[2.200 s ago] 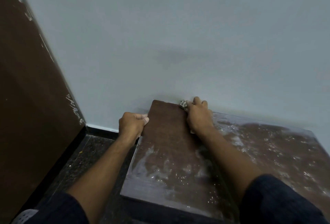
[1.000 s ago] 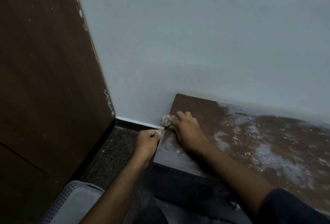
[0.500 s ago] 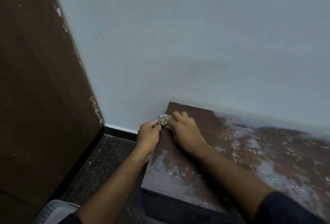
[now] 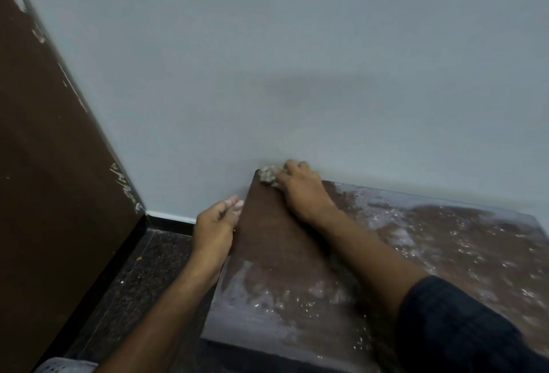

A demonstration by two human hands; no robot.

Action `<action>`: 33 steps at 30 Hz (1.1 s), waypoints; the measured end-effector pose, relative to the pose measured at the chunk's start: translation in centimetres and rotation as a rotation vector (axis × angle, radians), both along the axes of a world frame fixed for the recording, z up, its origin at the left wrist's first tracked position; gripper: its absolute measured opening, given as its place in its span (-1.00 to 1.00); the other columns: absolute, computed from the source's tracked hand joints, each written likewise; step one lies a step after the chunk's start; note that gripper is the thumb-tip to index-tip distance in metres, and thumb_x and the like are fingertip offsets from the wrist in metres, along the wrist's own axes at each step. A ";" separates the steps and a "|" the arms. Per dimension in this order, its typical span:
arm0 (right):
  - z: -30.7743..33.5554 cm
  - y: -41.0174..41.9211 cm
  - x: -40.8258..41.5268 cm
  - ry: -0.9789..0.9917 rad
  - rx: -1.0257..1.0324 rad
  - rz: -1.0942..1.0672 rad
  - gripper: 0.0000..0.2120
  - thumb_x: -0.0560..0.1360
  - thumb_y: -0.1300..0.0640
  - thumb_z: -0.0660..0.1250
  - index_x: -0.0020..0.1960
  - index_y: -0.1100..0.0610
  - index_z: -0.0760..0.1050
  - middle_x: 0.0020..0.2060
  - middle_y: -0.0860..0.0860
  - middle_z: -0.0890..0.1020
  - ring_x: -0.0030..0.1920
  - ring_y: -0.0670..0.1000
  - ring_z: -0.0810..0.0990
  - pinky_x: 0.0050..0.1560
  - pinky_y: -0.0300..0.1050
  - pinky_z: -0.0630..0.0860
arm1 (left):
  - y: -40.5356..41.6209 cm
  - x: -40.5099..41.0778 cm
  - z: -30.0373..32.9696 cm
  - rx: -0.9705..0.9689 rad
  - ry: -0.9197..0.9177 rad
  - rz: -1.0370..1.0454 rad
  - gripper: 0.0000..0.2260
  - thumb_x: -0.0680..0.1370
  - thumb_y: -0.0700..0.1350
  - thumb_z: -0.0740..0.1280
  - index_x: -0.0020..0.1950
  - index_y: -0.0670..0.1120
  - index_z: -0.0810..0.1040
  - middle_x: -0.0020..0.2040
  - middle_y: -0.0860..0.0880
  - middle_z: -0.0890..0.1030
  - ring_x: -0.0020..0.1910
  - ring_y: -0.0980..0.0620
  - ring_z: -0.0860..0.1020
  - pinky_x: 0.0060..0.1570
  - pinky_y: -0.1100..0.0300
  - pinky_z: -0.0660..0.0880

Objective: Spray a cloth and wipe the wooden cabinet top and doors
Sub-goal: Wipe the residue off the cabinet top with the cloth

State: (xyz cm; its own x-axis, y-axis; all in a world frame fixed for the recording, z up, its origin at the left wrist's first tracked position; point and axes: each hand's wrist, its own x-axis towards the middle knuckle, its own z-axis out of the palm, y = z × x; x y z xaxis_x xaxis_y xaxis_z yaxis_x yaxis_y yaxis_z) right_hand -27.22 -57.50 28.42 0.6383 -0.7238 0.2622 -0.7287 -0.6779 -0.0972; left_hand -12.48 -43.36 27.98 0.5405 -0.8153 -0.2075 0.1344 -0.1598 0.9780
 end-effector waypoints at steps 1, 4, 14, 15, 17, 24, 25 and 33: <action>-0.1 -0.8 -1.7 -0.004 0.002 -0.053 -0.64 0.67 -0.02 0.15 0.42 0.04 0.44 0.20 0.10 0.46 0.16 0.19 0.42 0.10 0.08 0.43 | 0.2 -0.1 0.2 -0.024 -0.003 0.000 -0.69 0.56 -0.35 0.26 0.29 -0.18 0.55 0.11 -0.02 0.67 0.10 0.10 0.63 0.15 0.19 0.56; -0.4 -1.7 -5.1 -0.014 0.016 -0.144 -0.63 0.68 -0.03 0.14 0.45 -0.01 0.43 0.23 0.09 0.46 0.17 0.19 0.39 0.08 0.08 0.39 | 0.1 -0.1 0.5 -0.038 -0.069 -0.026 -0.65 0.57 -0.35 0.26 0.33 -0.17 0.53 0.21 -0.01 0.63 0.20 0.10 0.58 0.29 0.12 0.47; -0.3 10.3 3.3 -0.041 0.059 0.084 -0.71 0.64 0.11 0.15 0.31 0.05 0.47 0.16 0.05 0.39 0.09 0.15 0.37 -0.04 0.07 0.35 | 1.1 0.2 0.7 0.035 0.138 0.020 -0.74 0.59 -0.29 0.16 0.11 -0.18 0.62 0.02 -0.16 0.70 -0.11 0.05 0.66 -0.13 0.26 0.61; -0.4 10.5 3.7 -0.021 0.056 0.120 -0.70 0.63 0.13 0.16 0.34 0.05 0.45 0.15 0.05 0.39 0.08 0.14 0.36 -0.05 0.06 0.33 | 1.2 0.5 0.7 0.035 0.161 0.043 -0.74 0.59 -0.27 0.15 0.08 -0.18 0.63 -0.02 -0.15 0.71 -0.15 0.04 0.67 -0.15 0.26 0.62; -0.2 9.1 2.7 -0.013 0.046 0.127 -0.65 0.62 0.16 0.18 0.40 0.04 0.41 0.19 0.06 0.38 0.11 0.14 0.34 -0.01 0.06 0.34 | 1.6 0.6 0.8 0.039 0.178 0.038 -0.76 0.63 -0.22 0.13 0.13 -0.18 0.58 -0.10 -0.08 0.72 -0.15 0.05 0.68 -0.13 0.25 0.61; 0.2 1.6 -4.1 0.010 0.058 -0.284 -0.71 0.65 0.15 0.16 0.35 0.08 0.43 0.24 0.09 0.37 0.19 0.18 0.34 0.09 0.13 0.42 | 0.8 -0.3 1.5 0.060 0.046 -0.068 -0.82 0.63 -0.12 0.23 0.06 -0.02 0.64 -0.03 -0.03 0.69 -0.08 0.11 0.65 -0.17 0.26 0.58; 0.1 2.1 -3.4 -0.003 0.057 -0.271 -0.72 0.66 0.15 0.15 0.35 0.08 0.42 0.23 0.09 0.37 0.18 0.18 0.34 0.11 0.14 0.41 | 0.4 -0.4 1.6 0.077 0.015 -0.085 -0.76 0.63 -0.10 0.22 -0.09 0.02 0.67 -0.05 -0.04 0.70 -0.07 0.04 0.66 -0.09 0.16 0.61; -0.5 2.4 -0.1 -0.036 0.055 -0.041 -0.65 0.67 0.08 0.15 0.44 0.04 0.37 0.22 0.09 0.37 0.18 0.19 0.36 0.11 0.14 0.41 | -0.7 -0.8 1.7 0.068 0.003 -0.134 -0.73 0.64 0.01 0.20 -0.03 0.02 0.68 -0.07 0.01 0.73 -0.02 0.02 0.68 0.03 0.08 0.60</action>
State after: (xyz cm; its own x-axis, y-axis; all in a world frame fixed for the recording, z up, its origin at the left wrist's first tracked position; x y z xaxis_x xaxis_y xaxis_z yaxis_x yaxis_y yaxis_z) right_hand -27.34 -55.15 27.97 0.5984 -0.7633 0.2435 -0.7514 -0.6401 -0.1602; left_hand -13.28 -44.07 29.68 0.4268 -0.8641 -0.2667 0.1106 -0.2429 0.9637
